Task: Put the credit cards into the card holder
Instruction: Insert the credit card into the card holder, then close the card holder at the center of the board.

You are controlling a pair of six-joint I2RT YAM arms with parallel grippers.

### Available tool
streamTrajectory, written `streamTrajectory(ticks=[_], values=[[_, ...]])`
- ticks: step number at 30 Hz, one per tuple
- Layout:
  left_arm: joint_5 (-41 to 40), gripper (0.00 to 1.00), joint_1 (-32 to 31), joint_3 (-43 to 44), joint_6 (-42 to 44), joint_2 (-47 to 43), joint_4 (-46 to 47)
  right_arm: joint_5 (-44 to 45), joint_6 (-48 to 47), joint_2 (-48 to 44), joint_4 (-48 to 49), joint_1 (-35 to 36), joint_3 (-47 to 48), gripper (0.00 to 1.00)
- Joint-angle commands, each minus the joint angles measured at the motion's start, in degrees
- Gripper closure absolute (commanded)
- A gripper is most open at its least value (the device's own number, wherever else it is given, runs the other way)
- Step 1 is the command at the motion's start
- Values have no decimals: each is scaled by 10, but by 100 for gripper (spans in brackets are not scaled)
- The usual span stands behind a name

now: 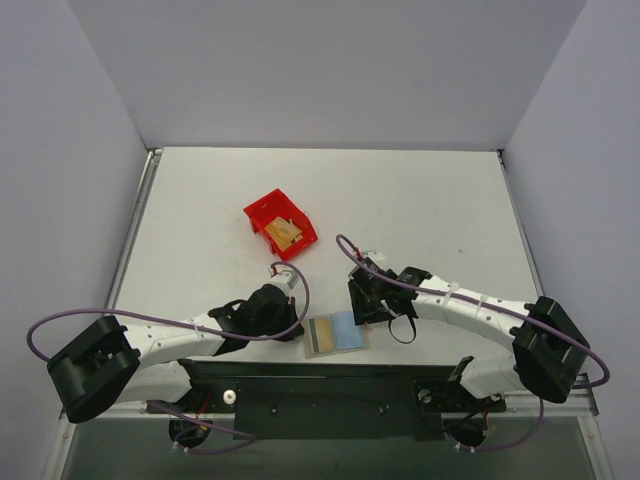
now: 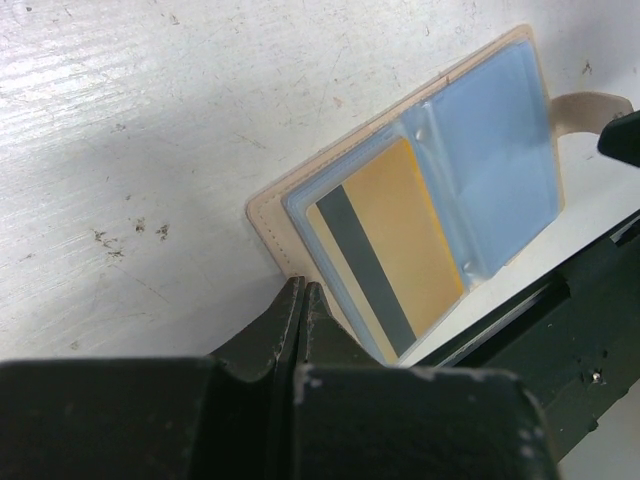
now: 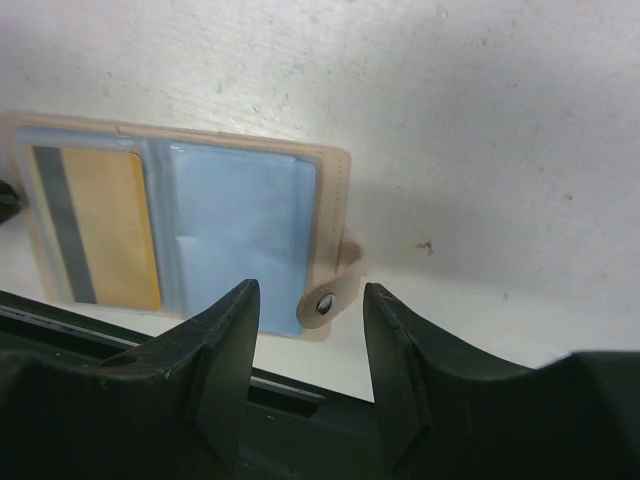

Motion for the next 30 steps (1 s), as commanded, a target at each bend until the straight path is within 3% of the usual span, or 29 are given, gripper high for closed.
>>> streamTrajectory(ticks=[1,12,14,17,20,30], values=[[1,100,3,-3,3,-5,13,39,13,22,-54,18,22,58],[1,100,3,-5,3,-6,13,85,22,47,-55,27,22,63],[1,100,3,-5,4,-5,13,92,24,44,-55,27,21,69],[2,100,3,-5,4,-4,13,93,23,38,-54,26,19,88],[4,100,3,-7,4,-3,15,93,23,28,-53,27,17,99],[8,100,3,11,9,19,31,96,-1,-60,-54,-12,25,100]])
